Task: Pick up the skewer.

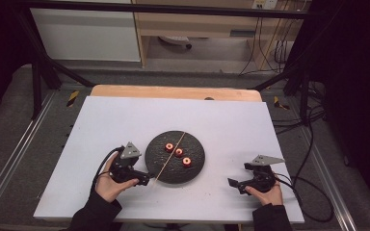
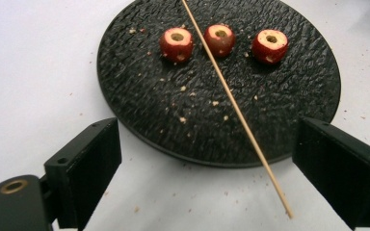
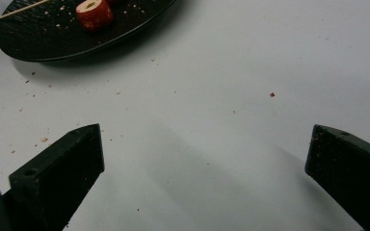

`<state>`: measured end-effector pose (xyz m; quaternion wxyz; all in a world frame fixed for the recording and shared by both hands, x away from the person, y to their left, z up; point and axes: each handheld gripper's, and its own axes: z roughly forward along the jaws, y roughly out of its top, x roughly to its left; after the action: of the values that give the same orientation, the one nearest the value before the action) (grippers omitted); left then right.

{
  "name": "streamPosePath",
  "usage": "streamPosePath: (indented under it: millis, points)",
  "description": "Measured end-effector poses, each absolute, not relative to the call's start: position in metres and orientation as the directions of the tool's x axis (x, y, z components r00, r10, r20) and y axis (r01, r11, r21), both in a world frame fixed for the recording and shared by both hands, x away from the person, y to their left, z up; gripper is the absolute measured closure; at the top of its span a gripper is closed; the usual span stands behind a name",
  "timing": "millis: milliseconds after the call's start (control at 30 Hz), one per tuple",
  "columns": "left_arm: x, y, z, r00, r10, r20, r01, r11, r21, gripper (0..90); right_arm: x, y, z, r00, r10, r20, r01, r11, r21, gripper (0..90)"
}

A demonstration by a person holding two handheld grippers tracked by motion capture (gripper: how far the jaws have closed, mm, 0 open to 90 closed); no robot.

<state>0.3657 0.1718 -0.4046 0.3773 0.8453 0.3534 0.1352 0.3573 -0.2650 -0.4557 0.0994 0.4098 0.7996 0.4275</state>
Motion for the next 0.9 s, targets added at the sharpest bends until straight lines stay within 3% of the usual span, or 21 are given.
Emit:
streamPosePath:
  millis: [433, 900]
  points:
    - [0.376, 0.138, -0.409, 0.707, 0.706, -0.044, 0.525, -0.483, 0.701, 19.4, 0.357, -0.265, -0.456, -0.646, 0.739, 0.194, 0.573, 0.3, 0.763, 0.6]
    - [0.383, 0.116, -0.417, 0.674, 0.738, -0.024, 0.574, -0.503, 0.646, 42.5, 0.357, -0.264, -0.456, -0.646, 0.737, 0.199, 0.574, 0.297, 0.763, 0.6]
